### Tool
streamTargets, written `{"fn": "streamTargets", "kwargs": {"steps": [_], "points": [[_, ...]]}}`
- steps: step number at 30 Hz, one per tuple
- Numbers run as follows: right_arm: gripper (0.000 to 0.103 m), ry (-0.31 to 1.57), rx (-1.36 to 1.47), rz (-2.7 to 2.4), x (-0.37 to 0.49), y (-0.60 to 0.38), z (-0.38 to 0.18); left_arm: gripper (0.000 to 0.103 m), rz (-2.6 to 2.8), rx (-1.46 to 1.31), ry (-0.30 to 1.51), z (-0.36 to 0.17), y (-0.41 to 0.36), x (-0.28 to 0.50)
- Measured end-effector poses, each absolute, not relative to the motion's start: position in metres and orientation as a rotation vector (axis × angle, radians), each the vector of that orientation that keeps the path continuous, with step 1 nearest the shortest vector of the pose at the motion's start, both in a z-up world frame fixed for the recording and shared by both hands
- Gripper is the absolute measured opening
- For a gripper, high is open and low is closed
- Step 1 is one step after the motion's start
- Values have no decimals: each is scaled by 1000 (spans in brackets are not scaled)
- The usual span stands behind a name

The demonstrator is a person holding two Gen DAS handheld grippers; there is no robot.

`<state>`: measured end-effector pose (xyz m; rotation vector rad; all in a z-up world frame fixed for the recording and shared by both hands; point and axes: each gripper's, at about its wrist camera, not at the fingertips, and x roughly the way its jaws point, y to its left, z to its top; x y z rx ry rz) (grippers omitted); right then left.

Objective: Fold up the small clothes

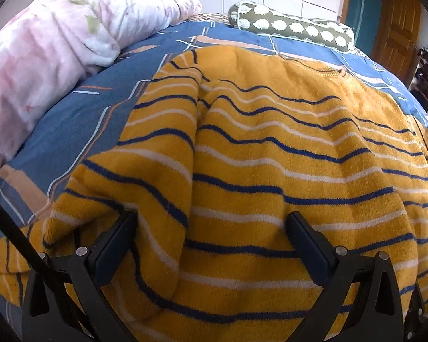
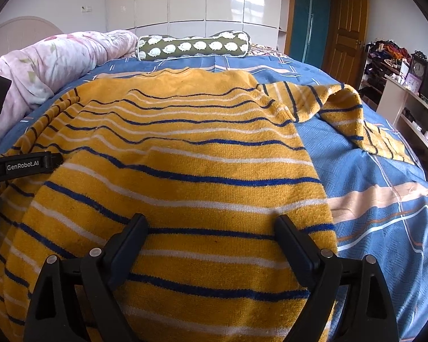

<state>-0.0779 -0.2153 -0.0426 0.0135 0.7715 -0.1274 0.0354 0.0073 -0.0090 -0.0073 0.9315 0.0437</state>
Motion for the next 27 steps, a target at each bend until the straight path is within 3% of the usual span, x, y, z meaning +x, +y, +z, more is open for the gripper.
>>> {"fn": "streamTargets", "kwargs": {"steps": [27], "points": [[97,787,36,-126,-75,-219,-45,103,39,-14,938,-8,9,37]]}}
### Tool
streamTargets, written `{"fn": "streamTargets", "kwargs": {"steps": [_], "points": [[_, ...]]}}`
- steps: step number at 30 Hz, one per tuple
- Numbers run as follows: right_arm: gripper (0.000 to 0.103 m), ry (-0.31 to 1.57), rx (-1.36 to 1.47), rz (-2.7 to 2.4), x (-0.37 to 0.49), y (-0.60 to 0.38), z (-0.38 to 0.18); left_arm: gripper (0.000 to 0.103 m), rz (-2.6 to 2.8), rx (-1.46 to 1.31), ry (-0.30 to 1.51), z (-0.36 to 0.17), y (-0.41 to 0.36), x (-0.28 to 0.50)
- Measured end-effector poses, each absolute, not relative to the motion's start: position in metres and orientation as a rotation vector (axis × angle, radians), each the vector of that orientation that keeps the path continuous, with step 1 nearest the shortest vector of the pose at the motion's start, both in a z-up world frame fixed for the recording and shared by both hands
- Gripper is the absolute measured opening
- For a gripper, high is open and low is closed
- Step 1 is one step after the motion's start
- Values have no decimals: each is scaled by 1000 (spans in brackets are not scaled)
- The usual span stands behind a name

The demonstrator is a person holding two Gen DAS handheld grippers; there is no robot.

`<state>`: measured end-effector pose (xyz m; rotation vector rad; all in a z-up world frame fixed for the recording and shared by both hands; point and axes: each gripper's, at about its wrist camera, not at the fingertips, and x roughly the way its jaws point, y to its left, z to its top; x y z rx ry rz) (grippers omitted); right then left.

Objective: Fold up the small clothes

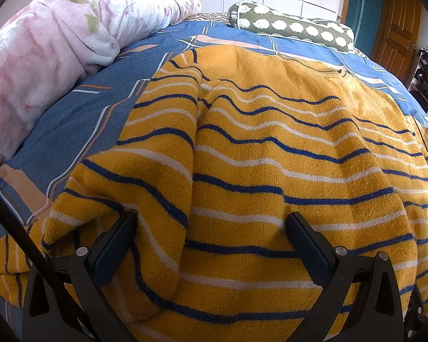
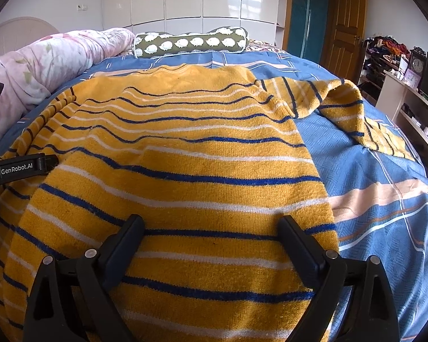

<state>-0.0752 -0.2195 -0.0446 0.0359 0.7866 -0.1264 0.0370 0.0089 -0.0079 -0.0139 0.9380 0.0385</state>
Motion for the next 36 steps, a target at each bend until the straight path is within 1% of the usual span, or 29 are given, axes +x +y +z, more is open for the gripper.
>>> {"fn": "streamTargets", "kwargs": {"steps": [9,18,19,20,22,25,26,27,29,31,32,36], "points": [[97,767,58,-101,-82,-224,-44,103,46,-7,939,-7,9,37],[103,788,82,-40,-78,-226,-44,103,20,-7,988,-3,9,42],[103,785,90,-35,-79,-227,-44,101,16,1,1005,0,9,42],[103,784,91,-32,-79,-226,-44,88,18,-7,1012,3,11,41],[103,785,95,-25,-79,-227,-43,72,4,-76,1008,22,21,31],[103,788,96,-23,-80,-227,-44,72,-73,-150,956,61,47,5],[103,789,92,-24,-79,-227,-43,74,-63,-149,922,75,63,-7],[103,789,90,-25,-79,-226,-44,77,-50,-146,901,83,75,-15],[103,784,92,-23,-80,-226,-43,90,24,-119,844,95,115,-35],[103,777,89,-24,-81,-225,-43,91,97,-88,836,93,148,-43],[103,774,86,-24,-81,-225,-44,91,144,-73,858,85,170,-46],[103,775,76,-32,-81,-223,-44,91,132,-115,943,53,217,-41]]}}
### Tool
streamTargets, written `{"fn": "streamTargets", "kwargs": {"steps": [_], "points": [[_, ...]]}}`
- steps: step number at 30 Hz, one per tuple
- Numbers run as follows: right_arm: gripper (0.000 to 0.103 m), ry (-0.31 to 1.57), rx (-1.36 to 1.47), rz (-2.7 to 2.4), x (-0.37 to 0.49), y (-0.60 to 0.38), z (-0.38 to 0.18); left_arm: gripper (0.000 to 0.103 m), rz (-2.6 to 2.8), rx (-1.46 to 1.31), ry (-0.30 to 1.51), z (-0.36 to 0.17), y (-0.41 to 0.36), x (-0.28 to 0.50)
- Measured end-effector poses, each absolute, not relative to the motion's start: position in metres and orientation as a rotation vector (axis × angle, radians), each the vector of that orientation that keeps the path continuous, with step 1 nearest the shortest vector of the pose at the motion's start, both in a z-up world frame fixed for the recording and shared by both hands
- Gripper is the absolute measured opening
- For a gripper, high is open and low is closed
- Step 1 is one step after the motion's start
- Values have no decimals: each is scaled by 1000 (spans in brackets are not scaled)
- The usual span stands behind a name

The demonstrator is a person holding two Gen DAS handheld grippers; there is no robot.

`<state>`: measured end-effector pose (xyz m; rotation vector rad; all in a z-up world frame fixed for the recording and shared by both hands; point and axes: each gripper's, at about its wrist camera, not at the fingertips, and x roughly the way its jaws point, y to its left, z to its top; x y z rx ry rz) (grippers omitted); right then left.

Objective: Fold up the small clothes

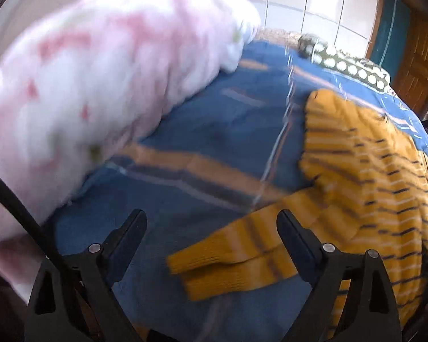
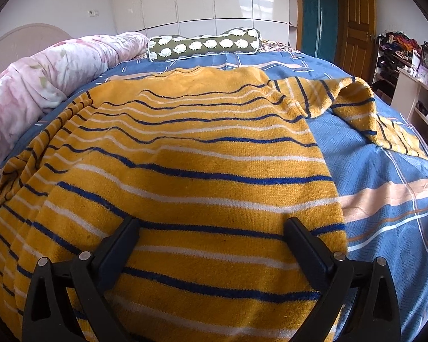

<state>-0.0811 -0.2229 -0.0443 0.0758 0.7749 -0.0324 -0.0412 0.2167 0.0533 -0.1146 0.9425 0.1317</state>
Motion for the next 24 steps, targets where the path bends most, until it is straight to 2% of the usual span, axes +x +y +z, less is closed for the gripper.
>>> {"fn": "streamTargets", "kwargs": {"steps": [3,4,5,6,7,10,18,21,24], "points": [[103,778,68,-39,-80,-221,-45,91,1,-200,977,32,224,-38],[103,778,65,-41,-80,-221,-45,82,-46,-223,984,27,222,-36],[103,778,63,-42,-80,-221,-45,49,-54,-214,1000,23,219,-33],[103,778,62,-43,-79,-221,-45,27,-30,-166,1039,19,214,-29],[103,779,60,-44,-79,-221,-45,15,-14,-132,1061,17,212,-27],[103,780,53,-48,-78,-219,-45,11,32,-113,1030,42,212,-35],[103,775,53,-47,-77,-219,-45,11,322,-57,752,189,261,-52],[103,771,58,-44,-78,-220,-46,11,350,-61,728,215,264,-47],[103,767,67,-37,-80,-221,-46,11,276,-59,741,223,236,-37]]}}
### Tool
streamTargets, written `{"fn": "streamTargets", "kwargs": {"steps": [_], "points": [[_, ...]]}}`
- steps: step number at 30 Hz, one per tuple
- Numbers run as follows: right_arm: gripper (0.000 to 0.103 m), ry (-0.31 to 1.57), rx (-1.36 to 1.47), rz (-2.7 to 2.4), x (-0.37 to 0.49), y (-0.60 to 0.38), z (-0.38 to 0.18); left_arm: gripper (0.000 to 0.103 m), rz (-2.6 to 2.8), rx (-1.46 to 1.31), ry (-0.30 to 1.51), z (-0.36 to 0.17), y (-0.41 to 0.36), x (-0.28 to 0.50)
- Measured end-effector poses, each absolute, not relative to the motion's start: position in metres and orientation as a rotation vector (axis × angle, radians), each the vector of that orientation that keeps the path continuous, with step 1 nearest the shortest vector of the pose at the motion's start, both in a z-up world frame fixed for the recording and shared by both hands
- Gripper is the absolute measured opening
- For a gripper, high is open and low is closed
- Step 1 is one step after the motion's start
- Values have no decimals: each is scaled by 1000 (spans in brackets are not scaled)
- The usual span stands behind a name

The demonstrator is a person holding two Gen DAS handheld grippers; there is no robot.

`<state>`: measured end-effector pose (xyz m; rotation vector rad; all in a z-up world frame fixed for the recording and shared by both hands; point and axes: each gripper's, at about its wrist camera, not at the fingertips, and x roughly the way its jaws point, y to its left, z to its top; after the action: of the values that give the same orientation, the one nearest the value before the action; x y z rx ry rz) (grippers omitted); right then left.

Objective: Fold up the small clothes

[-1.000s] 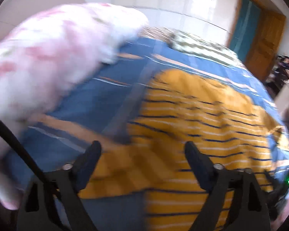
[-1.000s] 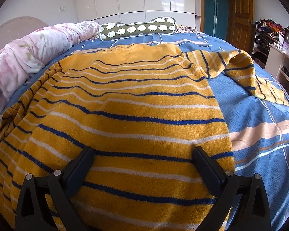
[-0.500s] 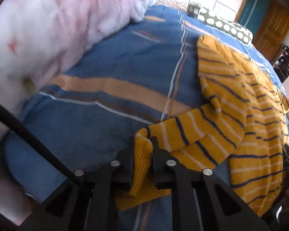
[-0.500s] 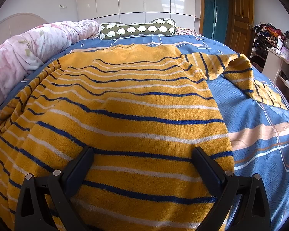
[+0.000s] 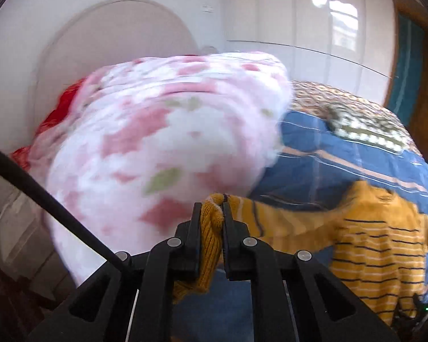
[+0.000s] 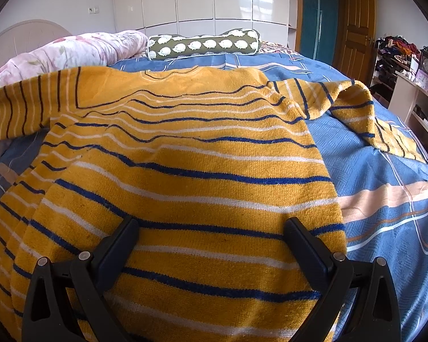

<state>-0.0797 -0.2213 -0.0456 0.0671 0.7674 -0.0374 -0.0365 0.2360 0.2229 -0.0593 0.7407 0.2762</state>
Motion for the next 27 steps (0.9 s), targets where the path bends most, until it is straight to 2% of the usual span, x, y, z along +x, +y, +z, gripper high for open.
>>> {"fn": "streamTargets", "kwargs": {"steps": [5,8,10,12,14,16,19,23,25,27], "points": [[102,801,88,-7,-79,-226,-42,11,-49,-140,832,226,135,-4],[93,793,278,106,-87,-250,-20,11,-264,-165,873,227,53,17],[93,753,376,118,-96,-270,-9,11,-369,-149,879,227,6,25],[93,712,429,91,-105,-291,-1,17,-493,-135,878,225,-45,28],[93,698,456,42,-112,-313,0,41,-603,-145,906,215,-88,27],[93,705,461,9,-115,-327,-2,50,-613,-161,921,208,-102,21],[93,716,481,-21,-121,-344,-7,56,-608,-132,949,197,-106,2],[87,703,483,35,-113,-341,2,69,-448,-78,939,177,-58,-27],[81,704,492,91,-97,-333,8,70,-356,-51,915,167,-32,-41],[79,741,502,164,-73,-321,10,71,-264,-32,891,157,-6,-57]]}}
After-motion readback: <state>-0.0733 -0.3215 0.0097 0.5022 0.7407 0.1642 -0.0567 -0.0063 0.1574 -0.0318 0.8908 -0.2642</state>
